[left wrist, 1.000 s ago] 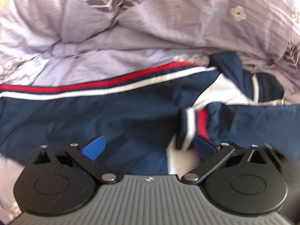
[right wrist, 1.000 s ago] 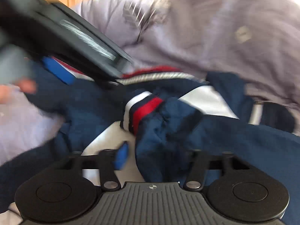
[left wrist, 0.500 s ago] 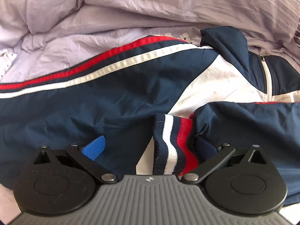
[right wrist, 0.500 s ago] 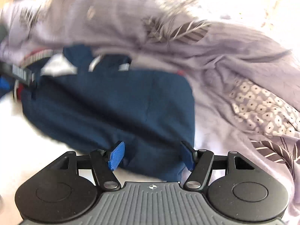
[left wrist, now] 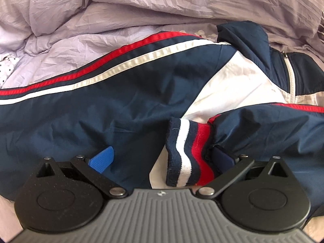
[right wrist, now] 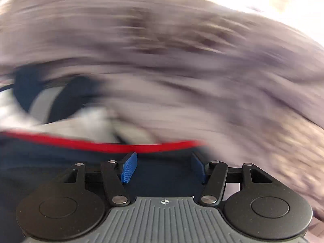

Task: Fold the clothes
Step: 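Withdraw the open right tool from the folded sleeve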

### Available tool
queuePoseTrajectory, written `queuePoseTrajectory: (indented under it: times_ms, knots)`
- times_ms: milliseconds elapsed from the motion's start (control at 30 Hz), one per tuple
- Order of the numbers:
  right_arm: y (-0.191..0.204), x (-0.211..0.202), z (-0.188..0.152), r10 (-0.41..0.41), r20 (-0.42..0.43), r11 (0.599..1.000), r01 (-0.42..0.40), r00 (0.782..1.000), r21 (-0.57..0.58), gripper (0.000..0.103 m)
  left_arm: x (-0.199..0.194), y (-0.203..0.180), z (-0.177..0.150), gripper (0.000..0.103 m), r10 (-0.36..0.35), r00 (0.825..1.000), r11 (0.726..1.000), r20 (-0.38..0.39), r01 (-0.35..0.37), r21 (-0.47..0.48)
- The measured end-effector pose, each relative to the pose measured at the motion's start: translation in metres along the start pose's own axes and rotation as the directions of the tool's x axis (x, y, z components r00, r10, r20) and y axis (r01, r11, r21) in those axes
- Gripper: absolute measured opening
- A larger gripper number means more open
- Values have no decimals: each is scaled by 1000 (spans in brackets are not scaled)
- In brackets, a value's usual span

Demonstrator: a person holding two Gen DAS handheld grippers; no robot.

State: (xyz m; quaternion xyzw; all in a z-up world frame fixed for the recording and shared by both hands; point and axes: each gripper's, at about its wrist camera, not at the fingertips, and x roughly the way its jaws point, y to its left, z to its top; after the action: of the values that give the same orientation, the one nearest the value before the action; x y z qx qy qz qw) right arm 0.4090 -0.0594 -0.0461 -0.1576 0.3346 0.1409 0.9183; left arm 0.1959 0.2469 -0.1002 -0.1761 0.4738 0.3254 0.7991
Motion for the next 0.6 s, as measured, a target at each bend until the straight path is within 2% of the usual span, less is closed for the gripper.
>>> queuePoseTrajectory:
  times_ms: [33, 100, 167, 233, 333, 367, 400, 467, 500, 533, 600]
  knots:
    - [-18, -1, 1, -32, 2, 997, 32, 999, 71, 60, 0, 0, 0, 103, 2, 1000, 1000, 0, -2, 1]
    - [-39, -17, 1, -8, 37, 993, 3, 999, 122, 60, 1, 0, -1, 103, 3, 1000, 1000, 0, -3, 2]
    - [-34, -44, -7, 69, 93, 995, -75, 993, 63, 61, 2, 0, -1, 103, 5, 1000, 1000, 1, -5, 4]
    - [-20, -70, -20, 182, 101, 983, -182, 978, -14, 64, 1, 0, -1, 103, 4, 1000, 1000, 3, -4, 5]
    - [-5, -98, -46, 347, 26, 936, -344, 938, -77, 66, 1, 1, -2, 103, -1, 1000, 1000, 5, 1, 6]
    - [-2, -103, -56, 367, -9, 926, -366, 930, -94, 67, 1, 2, -2, 103, -3, 1000, 1000, 6, 3, 6]
    - [-2, -105, -66, 355, -39, 927, -357, 934, -113, 69, 1, 2, -2, 103, -5, 1000, 1000, 7, 5, 7]
    - [-14, -104, -81, 273, -65, 954, -279, 960, -112, 72, 1, 2, -3, 103, -9, 1000, 1000, 11, 9, 13]
    - [-24, -103, -87, 235, -70, 966, -241, 969, -89, 78, 1, 1, -3, 103, -10, 1000, 1000, 13, 10, 15]
    - [-39, -103, -88, 222, -77, 974, -224, 972, -22, 84, 1, 1, -4, 103, -8, 1000, 1000, 17, 7, 18]
    - [-62, -105, -86, 200, -74, 976, -192, 977, 103, 84, 0, 0, -5, 103, -4, 1000, 1000, 26, 3, 23]
